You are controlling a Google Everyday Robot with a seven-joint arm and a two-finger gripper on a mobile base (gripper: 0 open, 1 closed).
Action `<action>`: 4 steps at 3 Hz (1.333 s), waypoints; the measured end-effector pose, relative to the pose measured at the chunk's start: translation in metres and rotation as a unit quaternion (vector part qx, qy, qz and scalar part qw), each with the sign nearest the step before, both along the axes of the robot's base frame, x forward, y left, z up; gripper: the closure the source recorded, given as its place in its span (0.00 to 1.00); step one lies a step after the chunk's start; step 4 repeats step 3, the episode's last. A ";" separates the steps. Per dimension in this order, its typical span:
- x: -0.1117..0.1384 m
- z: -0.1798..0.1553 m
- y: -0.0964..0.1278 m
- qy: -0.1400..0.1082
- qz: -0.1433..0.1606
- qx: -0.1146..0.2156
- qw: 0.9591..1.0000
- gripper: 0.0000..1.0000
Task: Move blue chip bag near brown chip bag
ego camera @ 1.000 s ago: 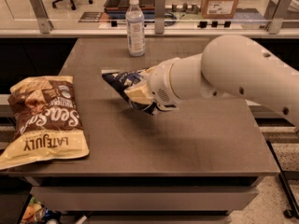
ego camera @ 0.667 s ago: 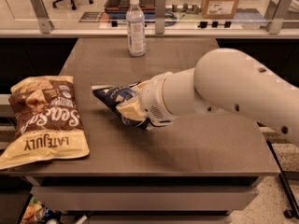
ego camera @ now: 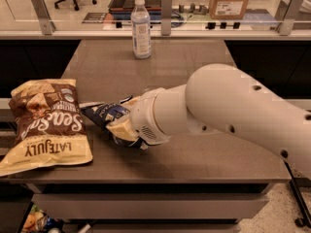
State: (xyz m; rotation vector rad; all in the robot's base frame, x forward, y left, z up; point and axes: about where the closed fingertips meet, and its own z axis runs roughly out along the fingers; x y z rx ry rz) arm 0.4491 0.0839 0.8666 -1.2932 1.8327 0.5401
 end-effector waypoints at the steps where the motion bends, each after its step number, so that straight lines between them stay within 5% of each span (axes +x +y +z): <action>1: -0.001 0.002 0.001 -0.002 0.001 -0.002 1.000 0.58; 3: -0.004 0.005 0.004 -0.007 0.003 -0.005 1.000 0.12; 4: -0.004 0.005 0.004 -0.007 0.003 -0.005 1.000 0.12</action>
Offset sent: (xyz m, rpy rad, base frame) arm -0.0011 0.0011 0.0016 -0.0029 -0.0042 0.0015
